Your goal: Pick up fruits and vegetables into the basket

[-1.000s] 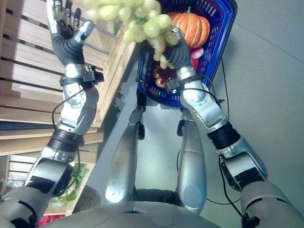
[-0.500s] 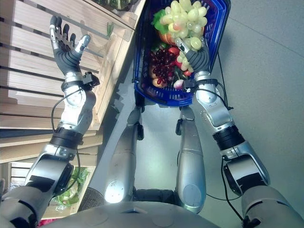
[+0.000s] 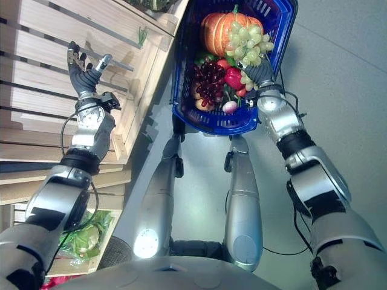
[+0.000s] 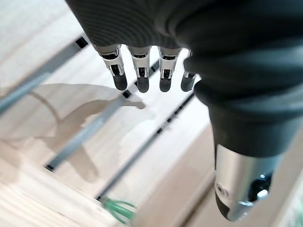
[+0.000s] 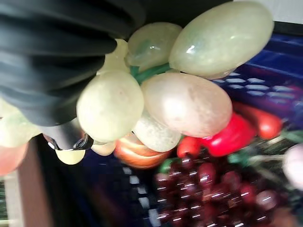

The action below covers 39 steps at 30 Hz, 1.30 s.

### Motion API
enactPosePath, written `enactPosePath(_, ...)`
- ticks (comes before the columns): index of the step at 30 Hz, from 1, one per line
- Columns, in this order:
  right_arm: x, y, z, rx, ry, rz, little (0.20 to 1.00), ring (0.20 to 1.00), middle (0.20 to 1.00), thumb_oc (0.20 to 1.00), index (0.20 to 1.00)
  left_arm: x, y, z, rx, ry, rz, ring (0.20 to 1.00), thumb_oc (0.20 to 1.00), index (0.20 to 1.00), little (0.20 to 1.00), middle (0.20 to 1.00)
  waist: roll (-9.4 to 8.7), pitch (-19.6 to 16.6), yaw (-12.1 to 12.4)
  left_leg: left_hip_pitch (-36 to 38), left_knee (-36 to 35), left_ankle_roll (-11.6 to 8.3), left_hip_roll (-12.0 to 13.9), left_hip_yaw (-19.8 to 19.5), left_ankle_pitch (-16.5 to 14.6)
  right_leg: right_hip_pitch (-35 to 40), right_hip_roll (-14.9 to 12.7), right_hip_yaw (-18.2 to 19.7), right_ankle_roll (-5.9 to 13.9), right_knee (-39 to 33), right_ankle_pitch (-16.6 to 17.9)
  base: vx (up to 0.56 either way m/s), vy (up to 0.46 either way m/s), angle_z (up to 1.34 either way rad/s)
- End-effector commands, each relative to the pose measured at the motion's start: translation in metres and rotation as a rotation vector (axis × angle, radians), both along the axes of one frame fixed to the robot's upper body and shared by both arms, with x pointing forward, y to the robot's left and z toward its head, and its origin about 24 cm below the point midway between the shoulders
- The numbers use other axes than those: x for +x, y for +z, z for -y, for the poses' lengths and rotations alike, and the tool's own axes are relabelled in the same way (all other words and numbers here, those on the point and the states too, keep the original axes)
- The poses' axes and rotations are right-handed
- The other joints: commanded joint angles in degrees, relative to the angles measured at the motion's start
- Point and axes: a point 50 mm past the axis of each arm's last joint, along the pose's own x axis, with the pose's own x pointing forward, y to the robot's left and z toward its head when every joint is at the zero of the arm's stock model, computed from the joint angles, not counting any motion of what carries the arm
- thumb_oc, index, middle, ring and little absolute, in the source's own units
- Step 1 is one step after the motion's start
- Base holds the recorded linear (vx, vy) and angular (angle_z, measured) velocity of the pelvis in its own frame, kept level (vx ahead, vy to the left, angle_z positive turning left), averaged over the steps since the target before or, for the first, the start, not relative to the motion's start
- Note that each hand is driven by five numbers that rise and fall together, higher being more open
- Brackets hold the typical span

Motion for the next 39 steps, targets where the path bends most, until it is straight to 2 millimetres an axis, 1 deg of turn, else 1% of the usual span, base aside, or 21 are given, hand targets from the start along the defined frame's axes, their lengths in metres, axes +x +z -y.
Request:
enactPosePath(1, 0.007, 0.008, -0.001, -0.056, 0.002, -0.026, 0.200, 0.200, 0.200, 0.200, 0.200, 0.001, 0.004, -0.014, 0.010, 0.025, -0.005, 1.000, 1.000, 1.000, 1.000, 1.000, 0.63, -2.0, 1.5, -1.4, 4.1, 1.98, -5.5, 2.9, -4.7, 3.0, 3.7, -4.9, 0.44, 2.1, -6.5, 0.01, -0.020, 0.04)
enactPosePath(2, 0.009, 0.008, 0.003, -0.071, -0.017, -0.054, 0.200, 0.200, 0.200, 0.200, 0.200, 0.002, 0.003, -0.013, 0.015, 0.019, -0.014, 1.000, 1.000, 1.000, 1.000, 1.000, 0.70, -2.0, 1.8, -1.6, 4.3, 2.02, -5.6, 2.9, -4.7, 2.9, 3.7, -5.1, 0.37, 2.2, -6.5, 0.00, -0.021, 0.07)
enactPosePath(3, 0.010, 0.008, 0.005, -0.079, -0.028, -0.071, 0.222, 0.222, 0.222, 0.222, 0.222, 0.003, 0.003, -0.013, 0.013, 0.015, -0.019, 1.000, 1.000, 1.000, 1.000, 1.000, 0.75, -2.0, 2.0, -1.7, 4.4, 2.03, -5.6, 2.8, -4.7, 2.8, 3.6, -5.2, 0.36, 2.3, -6.5, 0.00, -0.017, 0.07)
enactPosePath(4, 0.011, 0.007, 0.009, -0.127, -0.046, -0.090, 0.523, 0.523, 0.523, 0.523, 0.523, 0.003, 0.001, -0.013, 0.012, 0.010, -0.025, 1.000, 1.000, 1.000, 1.000, 1.000, 0.86, -2.0, 2.2, -1.9, 4.6, 2.07, -5.7, 2.7, -4.7, 2.7, 3.6, -5.2, 0.34, 2.4, -6.5, 0.00, -0.015, 0.06)
enactPosePath(5, 0.011, 0.006, 0.013, -0.177, -0.060, -0.124, 0.893, 0.893, 0.893, 0.893, 0.893, 0.004, 0.000, -0.012, 0.014, 0.005, -0.033, 1.000, 1.000, 1.000, 1.000, 1.000, 0.97, -2.0, 2.4, -2.1, 4.8, 2.12, -5.8, 2.6, -4.7, 2.5, 3.5, -5.3, 0.36, 2.5, -6.5, 0.00, -0.017, 0.04)
enactPosePath(6, 0.012, 0.005, 0.013, -0.186, -0.071, -0.151, 1.000, 1.000, 1.000, 1.000, 1.000, 0.005, 0.000, -0.009, 0.018, -0.005, -0.038, 1.000, 1.000, 1.000, 1.000, 1.000, 1.10, -2.0, 2.7, -2.3, 4.8, 2.21, -5.9, 2.5, -4.7, 2.4, 3.4, -5.5, 0.36, 2.6, -6.4, 0.01, -0.017, 0.05)
enactPosePath(9, 0.013, 0.006, 0.018, -0.205, -0.090, -0.188, 1.000, 1.000, 1.000, 1.000, 1.000, 0.006, -0.004, -0.005, 0.031, -0.019, -0.057, 1.000, 1.000, 1.000, 1.000, 1.000, 1.34, -2.0, 3.2, -2.5, 5.2, 2.33, -6.2, 2.0, -4.8, 2.2, 3.3, -5.7, 0.38, 2.9, -6.4, 0.01, -0.013, 0.08)
enactPosePath(15, 0.014, 0.005, 0.016, -0.192, -0.103, -0.198, 1.000, 1.000, 1.000, 1.000, 1.000, 0.005, -0.010, 0.001, 0.029, -0.037, -0.061, 1.000, 1.000, 1.000, 1.000, 1.000, 1.54, -2.0, 3.6, -2.2, 5.1, 2.63, -6.4, 1.7, -4.9, 2.4, 3.4, -5.8, 0.40, 3.1, -6.5, 0.00, -0.002, 0.03)
enactPosePath(20, 0.013, 0.002, 0.015, -0.165, -0.104, -0.183, 1.000, 1.000, 1.000, 1.000, 1.000, 0.002, -0.013, -0.001, 0.026, -0.034, -0.062, 1.000, 1.000, 1.000, 1.000, 1.000, 1.41, -2.0, 3.7, -1.2, 5.1, 2.80, -6.6, 1.4, -5.2, 3.4, 3.4, -5.4, 0.45, 3.0, -6.6, 0.00, 0.000, 0.00)
enactPosePath(25, 0.012, 0.001, 0.010, -0.151, -0.091, -0.122, 1.000, 1.000, 1.000, 1.000, 1.000, -0.001, -0.021, -0.004, 0.030, -0.034, -0.087, 1.000, 1.000, 1.000, 1.000, 1.000, 1.09, -2.0, 3.3, 1.2, 4.8, 2.92, -6.5, 1.2, -5.5, 5.8, 3.3, -4.9, 0.56, 2.6, -6.6, 0.00, 0.000, 0.00)
enactPosePath(31, 0.003, -0.009, 0.007, -0.143, -0.089, -0.032, 1.000, 1.000, 1.000, 1.000, 1.000, -0.014, -0.050, -0.009, 0.047, -0.043, -0.154, 1.000, 1.000, 1.000, 1.000, 1.000, 0.90, -2.0, 2.5, 6.7, 2.7, 3.11, -6.3, 0.7, -5.6, 10.8, 3.2, -3.4, 0.90, 0.7, -6.3, 0.00, 0.002, -0.01)
enactPosePath(33, -0.005, -0.015, 0.009, -0.119, -0.101, 0.016, 1.000, 1.000, 1.000, 1.000, 1.000, -0.024, -0.066, -0.013, 0.057, -0.048, -0.198, 1.000, 1.000, 1.000, 1.000, 1.000, 0.92, -2.0, 1.8, 8.9, 2.3, 3.20, -6.2, 0.3, -5.8, 12.9, 3.0, -2.3, 0.93, 0.1, -6.3, 0.01, 0.015, -0.04)
enactPosePath(34, -0.013, -0.024, 0.010, -0.112, -0.106, 0.042, 1.000, 1.000, 1.000, 1.000, 1.000, -0.032, -0.079, -0.016, 0.075, -0.043, -0.233, 1.000, 1.000, 1.000, 1.000, 1.000, 0.76, -2.0, 1.3, 10.9, 1.9, 3.30, -6.1, 0.1, -6.1, 14.7, 3.1, -1.7, 0.93, -0.2, -6.4, 0.00, 0.000, 0.00)
enactPosePath(35, -0.016, -0.028, 0.011, -0.107, -0.108, 0.048, 1.000, 1.000, 1.000, 1.000, 1.000, -0.035, -0.084, -0.017, 0.076, -0.044, -0.248, 1.000, 1.000, 1.000, 1.000, 1.000, 0.69, -2.0, 1.2, 11.6, 1.7, 3.34, -6.1, 0.1, -6.2, 15.5, 3.1, -1.6, 0.95, -0.4, -6.5, 0.03, -0.002, 0.03)
enactPosePath(36, -0.022, -0.037, 0.012, -0.096, -0.110, 0.058, 1.000, 1.000, 1.000, 1.000, 1.000, -0.042, -0.095, -0.020, 0.083, -0.046, -0.282, 1.000, 1.000, 1.000, 1.000, 1.000, 0.50, -2.0, 0.8, 13.1, 1.6, 3.44, -6.0, 0.0, -6.5, 16.8, 3.1, -1.2, 1.06, -0.5, -6.6, 0.00, 0.000, 0.00)
enactPosePath(37, -0.026, -0.042, 0.013, -0.093, -0.109, 0.058, 1.000, 1.000, 1.000, 1.000, 1.000, -0.046, -0.100, -0.021, 0.089, -0.045, -0.298, 1.000, 1.000, 1.000, 1.000, 1.000, 0.41, -2.0, 0.7, 14.0, 1.2, 3.46, -5.9, 0.0, -6.6, 17.6, 3.1, -1.0, 1.13, -0.7, -6.6, 0.04, -0.006, -0.02)
enactPosePath(38, -0.037, -0.056, 0.017, -0.089, -0.120, 0.062, 1.000, 1.000, 1.000, 1.000, 1.000, -0.056, -0.115, -0.025, 0.092, -0.050, -0.352, 1.000, 1.000, 1.000, 1.000, 1.000, 0.15, -2.0, 0.1, 17.1, -0.3, 3.46, -5.6, -0.1, -6.7, 20.5, 3.1, -0.5, 1.34, -1.6, -6.6, 0.03, -0.002, -0.03)
enactPosePath(39, -0.040, -0.060, 0.019, -0.085, -0.125, 0.059, 1.000, 1.000, 1.000, 1.000, 1.000, -0.059, -0.119, -0.025, 0.096, -0.053, -0.368, 1.000, 1.000, 1.000, 1.000, 1.000, 0.11, -2.0, 0.0, 17.8, -0.6, 3.43, -5.4, -0.1, -6.5, 21.3, 3.1, -0.4, 1.42, -2.0, -6.4, 0.06, -0.017, -0.09)
